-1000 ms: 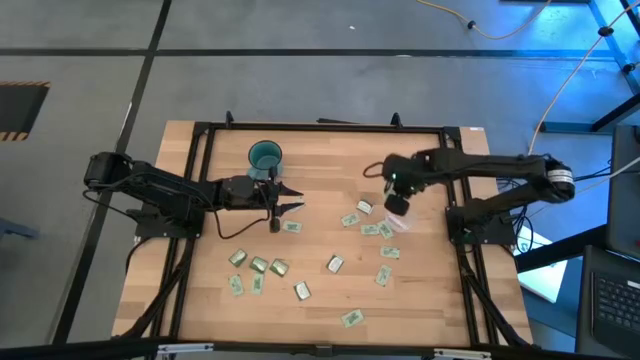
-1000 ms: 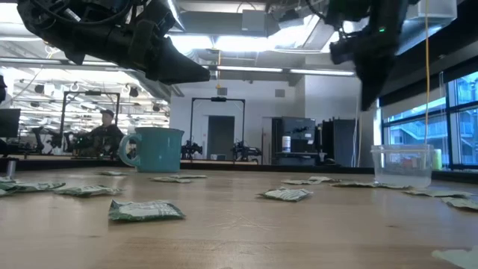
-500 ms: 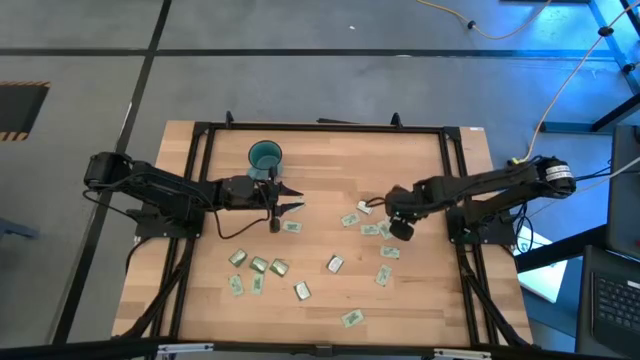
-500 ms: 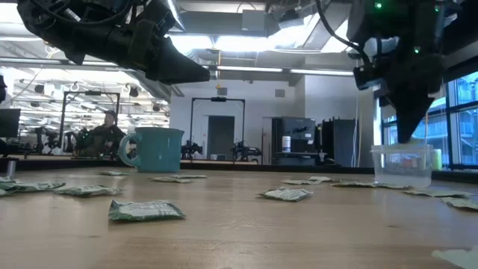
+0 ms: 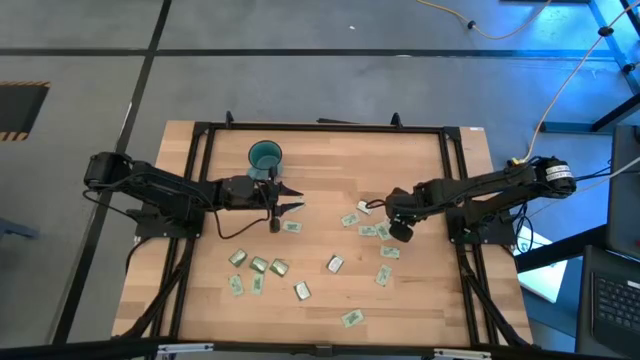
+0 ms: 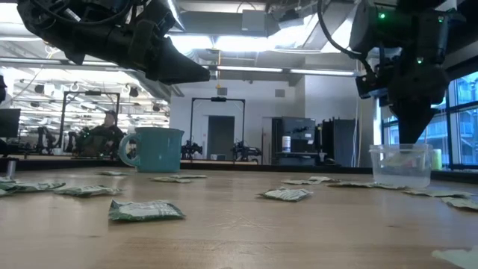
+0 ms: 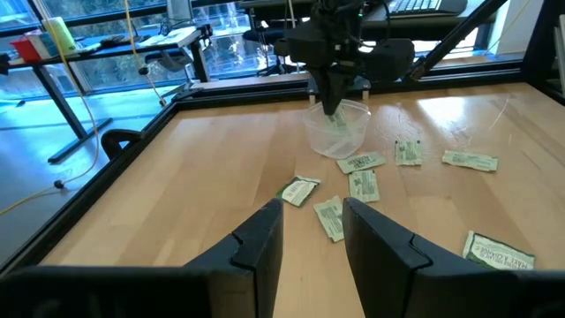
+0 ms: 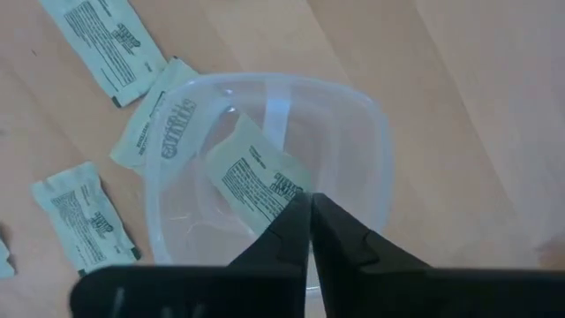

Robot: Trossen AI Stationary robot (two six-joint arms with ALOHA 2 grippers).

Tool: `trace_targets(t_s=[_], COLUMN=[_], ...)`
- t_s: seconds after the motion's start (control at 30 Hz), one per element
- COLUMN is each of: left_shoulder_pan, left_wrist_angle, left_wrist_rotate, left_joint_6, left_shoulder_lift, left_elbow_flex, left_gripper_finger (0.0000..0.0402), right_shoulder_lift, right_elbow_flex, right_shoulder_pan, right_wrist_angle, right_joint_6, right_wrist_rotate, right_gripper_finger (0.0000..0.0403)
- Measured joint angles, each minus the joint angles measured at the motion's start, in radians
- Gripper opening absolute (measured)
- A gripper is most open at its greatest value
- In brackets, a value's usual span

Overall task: Pick and place Stevia / Truvia into bins
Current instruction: Put the stevia packet into the transparent bin, then put the truvia packet into the transparent bin

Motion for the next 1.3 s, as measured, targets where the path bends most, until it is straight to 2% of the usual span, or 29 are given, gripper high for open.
trace_targets(t_s=[0.27,0.43,0.6,0.8,1.0,1.2,1.3], left_shoulder_pan=[0.000,0.000,0.000,0.000,0.000,0.000,0.000], left_wrist_angle=[0.000,0.000,0.000,0.000,0.000,0.000,0.000], left_wrist_rotate=[0.000,0.000,0.000,0.000,0.000,0.000,0.000], left_joint_6=[0.000,0.000,0.000,0.000,0.000,0.000,0.000], left_shoulder_lift=[0.000,0.000,0.000,0.000,0.000,0.000,0.000], left_elbow_flex=[0.000,0.000,0.000,0.000,0.000,0.000,0.000], left_gripper_finger=[0.0114,0.0114,0.0114,0.0114,0.0114,0.0114,0.0114], right_shoulder_lift=[0.000,-0.001,-0.002,0.012,0.113,0.241,0.290], right_elbow_flex=[0.003,0.076,0.162,0.179,0.179,0.179,0.178], right_shoulder_pan=[-0.001,0.000,0.000,-0.031,-0.080,-0.130,-0.153], right_wrist_angle=[-0.005,-0.052,-0.002,0.223,0.276,0.295,0.296], right_joint_6=[-0.002,-0.001,-0.205,-0.421,-0.520,-0.531,-0.547], right_wrist_rotate=[0.000,0.001,0.002,0.009,0.010,0.009,-0.031], right_gripper_finger=[0.0073,0.0091,0.0091,0.0090,0.0089,0.0089,0.0090])
